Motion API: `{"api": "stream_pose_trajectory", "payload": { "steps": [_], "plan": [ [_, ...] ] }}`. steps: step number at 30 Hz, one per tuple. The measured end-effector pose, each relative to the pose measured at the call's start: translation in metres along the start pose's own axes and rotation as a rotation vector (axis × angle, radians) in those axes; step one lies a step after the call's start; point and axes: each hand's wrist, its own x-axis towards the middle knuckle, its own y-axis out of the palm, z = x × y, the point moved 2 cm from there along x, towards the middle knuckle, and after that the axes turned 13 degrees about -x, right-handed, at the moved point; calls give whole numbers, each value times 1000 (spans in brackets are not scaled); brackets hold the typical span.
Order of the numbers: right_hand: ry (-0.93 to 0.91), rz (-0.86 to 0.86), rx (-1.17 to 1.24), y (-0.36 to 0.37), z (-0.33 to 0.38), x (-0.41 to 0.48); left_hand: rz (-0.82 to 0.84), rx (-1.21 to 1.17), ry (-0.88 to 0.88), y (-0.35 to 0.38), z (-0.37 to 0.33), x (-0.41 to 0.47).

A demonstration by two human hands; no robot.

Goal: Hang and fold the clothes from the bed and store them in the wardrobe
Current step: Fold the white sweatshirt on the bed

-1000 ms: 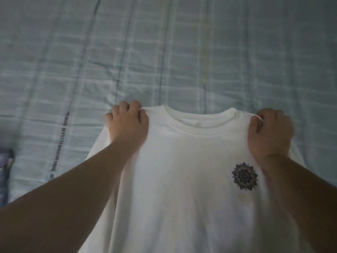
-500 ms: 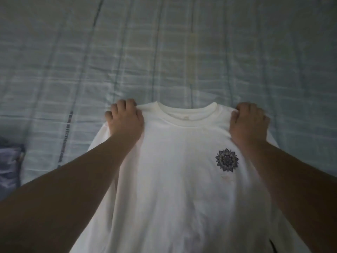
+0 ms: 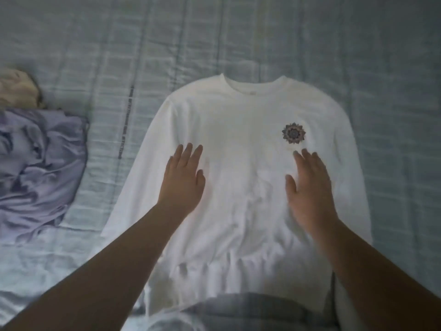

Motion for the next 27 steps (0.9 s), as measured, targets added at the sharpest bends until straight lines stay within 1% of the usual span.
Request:
{"api": "stream_pose_trajectory", "payload": {
  "steps": [3, 5, 8, 10, 12, 13, 14, 15, 17, 18, 20, 22, 26, 27],
  "plan": [
    [82, 31, 51, 4, -5, -86, 59, -35, 2, 14, 9, -83],
    [134, 73, 90, 12, -11, -138, 105, -52, -34, 23, 18, -133],
    [229, 155, 122, 22, -17, -197, 182, -12, -61, 31, 30, -192],
    [351, 209, 180, 24, -19, -226, 213, -19, -110, 33, 44, -224],
    [498, 184, 303, 18, -17, -240, 219, -4, -159, 31, 58, -247],
    [586, 156, 369, 15, -17, -244, 190, 15, -174, 28, 62, -255],
    [686, 144, 430, 12, -17, -247, 125, 6, -218, 24, 62, -259],
    [787, 151, 481, 9, -16, -247, 32, -62, -326, 18, 59, -262],
    [943, 178, 531, 7, -15, -247, -132, -270, -595, 6, 50, -262],
    [993, 203, 543, 7, -16, -245, -154, -354, -713, 4, 50, -259],
    [1043, 263, 565, 6, -17, -243, -91, -431, -896, 3, 52, -254],
    [1045, 291, 578, 4, -19, -243, -16, -472, -948, 0, 50, -250],
    [1089, 286, 602, -3, -23, -250, -4, -733, -908, -9, 48, -249],
    [1094, 278, 612, -6, -24, -253, -8, -758, -900, -12, 51, -252]
  ]
}}
